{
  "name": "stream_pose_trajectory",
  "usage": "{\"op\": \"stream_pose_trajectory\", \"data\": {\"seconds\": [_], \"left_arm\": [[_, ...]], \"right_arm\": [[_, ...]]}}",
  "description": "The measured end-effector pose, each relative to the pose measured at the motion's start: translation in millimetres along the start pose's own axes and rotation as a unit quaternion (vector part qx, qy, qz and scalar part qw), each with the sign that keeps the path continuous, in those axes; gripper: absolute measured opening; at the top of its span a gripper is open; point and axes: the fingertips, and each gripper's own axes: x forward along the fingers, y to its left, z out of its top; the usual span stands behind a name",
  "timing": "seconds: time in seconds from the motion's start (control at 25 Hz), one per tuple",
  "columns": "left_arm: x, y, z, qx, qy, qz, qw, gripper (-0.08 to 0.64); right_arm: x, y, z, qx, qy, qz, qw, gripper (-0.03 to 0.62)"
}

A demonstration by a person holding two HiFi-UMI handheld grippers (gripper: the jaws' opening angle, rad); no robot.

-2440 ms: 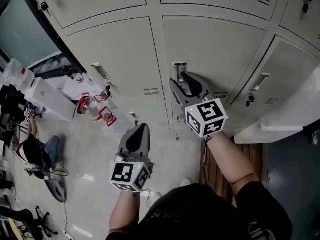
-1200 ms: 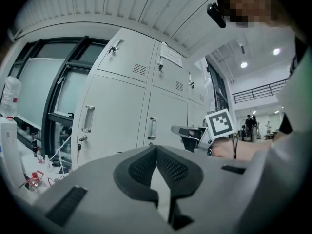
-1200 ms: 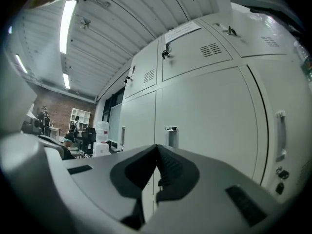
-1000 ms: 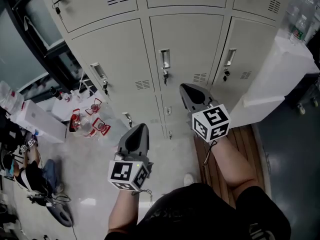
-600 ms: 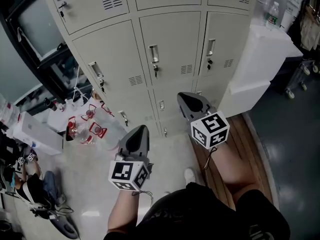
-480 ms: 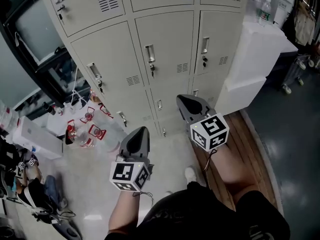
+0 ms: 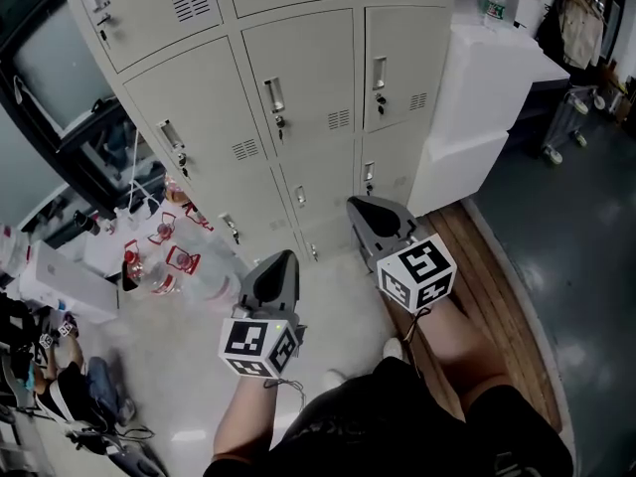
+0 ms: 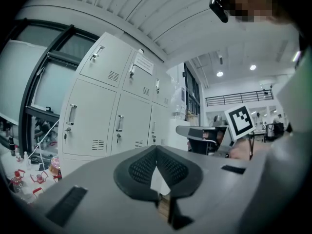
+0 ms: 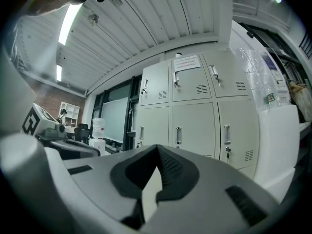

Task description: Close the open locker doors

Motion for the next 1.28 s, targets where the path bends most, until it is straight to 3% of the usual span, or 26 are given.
{"op": "stream_pose_trajectory", "data": {"seconds": [0.44,0.76,1.28], "left_arm": [[17.7,-49.6,5.3,-0.003,-0.009,0.040,0.9991,0.005],[24.7,-94.4,-11.4,-0.010,-0.001,0.081,0.9967,0.005],[19.9,-150.8,-15.9,0.002,-0.007,0.112,0.9937,0.005]], "right_arm": [[-42.9,-27.9,3.2,0.002,-0.003,0.041,0.999,0.002],[-79.4,-51.7,-11.1,0.011,0.000,0.079,0.997,0.000],[-126.2,-65.3,-14.7,0.015,-0.011,0.116,0.993,0.000]]}}
